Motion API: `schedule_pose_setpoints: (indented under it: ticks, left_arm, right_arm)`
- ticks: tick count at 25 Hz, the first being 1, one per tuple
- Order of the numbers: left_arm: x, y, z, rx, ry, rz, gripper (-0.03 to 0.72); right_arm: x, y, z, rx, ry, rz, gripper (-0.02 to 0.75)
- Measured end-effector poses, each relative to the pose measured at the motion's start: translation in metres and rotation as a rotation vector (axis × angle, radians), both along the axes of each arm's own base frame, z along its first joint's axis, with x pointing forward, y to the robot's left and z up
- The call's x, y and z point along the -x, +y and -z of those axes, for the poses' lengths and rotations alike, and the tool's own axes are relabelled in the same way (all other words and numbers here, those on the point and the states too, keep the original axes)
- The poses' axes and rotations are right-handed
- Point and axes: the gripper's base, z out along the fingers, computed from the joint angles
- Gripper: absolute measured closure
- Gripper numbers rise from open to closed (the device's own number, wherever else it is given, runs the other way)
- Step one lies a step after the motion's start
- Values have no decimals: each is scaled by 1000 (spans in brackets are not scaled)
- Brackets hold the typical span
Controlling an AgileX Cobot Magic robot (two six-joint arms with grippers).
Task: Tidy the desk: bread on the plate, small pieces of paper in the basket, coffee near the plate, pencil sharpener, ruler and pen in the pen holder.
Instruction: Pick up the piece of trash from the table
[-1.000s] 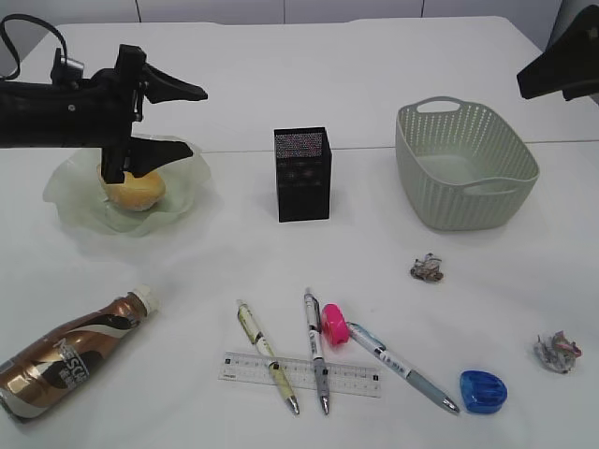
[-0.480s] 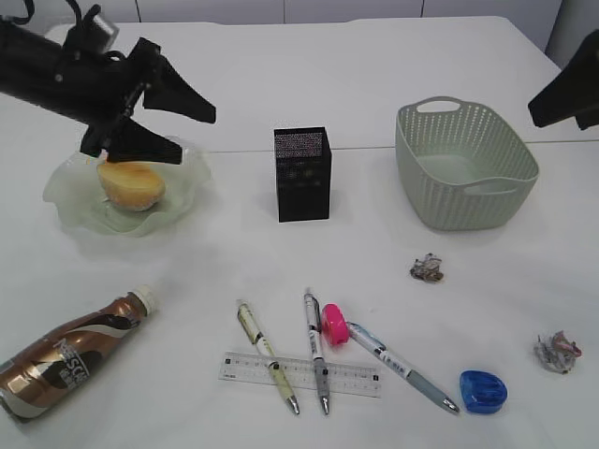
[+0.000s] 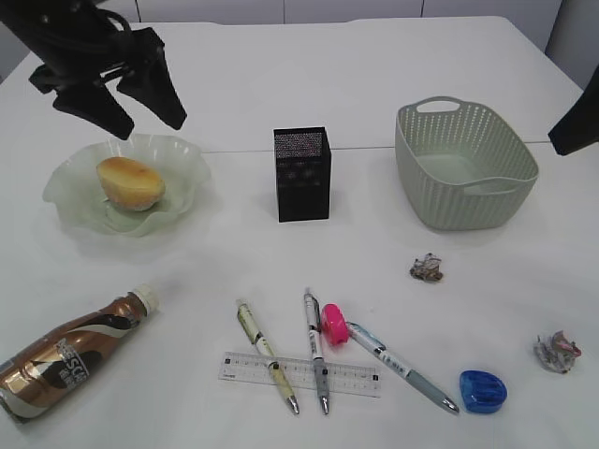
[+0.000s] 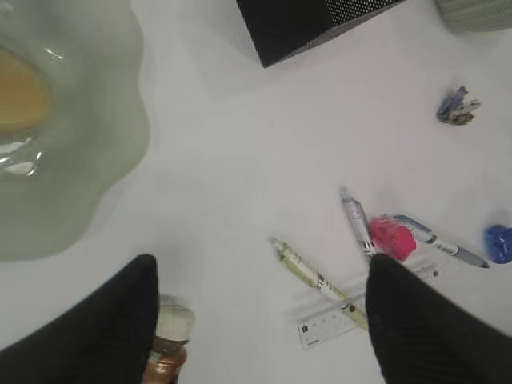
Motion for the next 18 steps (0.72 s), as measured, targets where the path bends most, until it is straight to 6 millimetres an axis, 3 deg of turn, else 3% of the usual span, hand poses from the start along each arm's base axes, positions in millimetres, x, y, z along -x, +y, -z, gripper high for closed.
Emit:
schedule_pose_setpoints:
  ticks: [9, 18]
  left_arm:
    - [19, -32, -15, -151, -66, 83, 147]
    - [47, -45, -45, -181, -133, 94, 153]
  right_arm:
    - [6, -3, 2, 34, 73, 30, 157]
    - [24, -5, -20, 69, 45, 129, 157]
